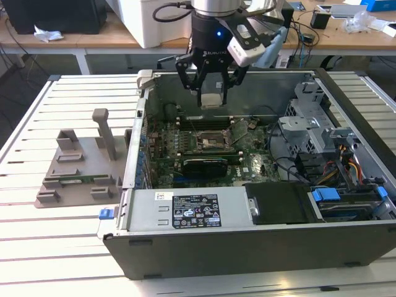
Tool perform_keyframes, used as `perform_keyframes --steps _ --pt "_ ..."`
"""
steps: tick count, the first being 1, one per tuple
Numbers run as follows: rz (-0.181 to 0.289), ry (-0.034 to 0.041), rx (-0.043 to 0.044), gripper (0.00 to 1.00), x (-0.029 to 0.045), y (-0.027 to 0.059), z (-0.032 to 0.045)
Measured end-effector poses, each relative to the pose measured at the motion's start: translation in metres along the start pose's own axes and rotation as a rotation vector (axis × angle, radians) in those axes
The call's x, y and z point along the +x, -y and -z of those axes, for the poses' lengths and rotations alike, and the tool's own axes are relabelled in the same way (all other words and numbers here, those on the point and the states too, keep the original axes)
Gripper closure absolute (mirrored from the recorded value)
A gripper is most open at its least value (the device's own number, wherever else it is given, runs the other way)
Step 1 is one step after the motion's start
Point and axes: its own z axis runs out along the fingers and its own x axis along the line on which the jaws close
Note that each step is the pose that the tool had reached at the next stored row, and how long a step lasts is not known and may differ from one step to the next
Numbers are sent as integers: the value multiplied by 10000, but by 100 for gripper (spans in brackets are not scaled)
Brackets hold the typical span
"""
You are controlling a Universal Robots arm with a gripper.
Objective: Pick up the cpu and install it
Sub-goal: 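Pick up the cpu and move it towards the insertion slot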
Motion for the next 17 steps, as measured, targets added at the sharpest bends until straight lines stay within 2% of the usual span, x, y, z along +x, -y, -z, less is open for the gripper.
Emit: perform_keyframes --steps 2,5,9,11,17 --pt "0 -3 0 45 -34 -24 -59" --pt "0 -4 -1 45 -94 -79 -209" --pt "0 -5 0 45 -119 -109 -306" --pt "-1 -4 0 45 -140 -138 -392" --pt "0 -5 1 45 -165 -168 -561"
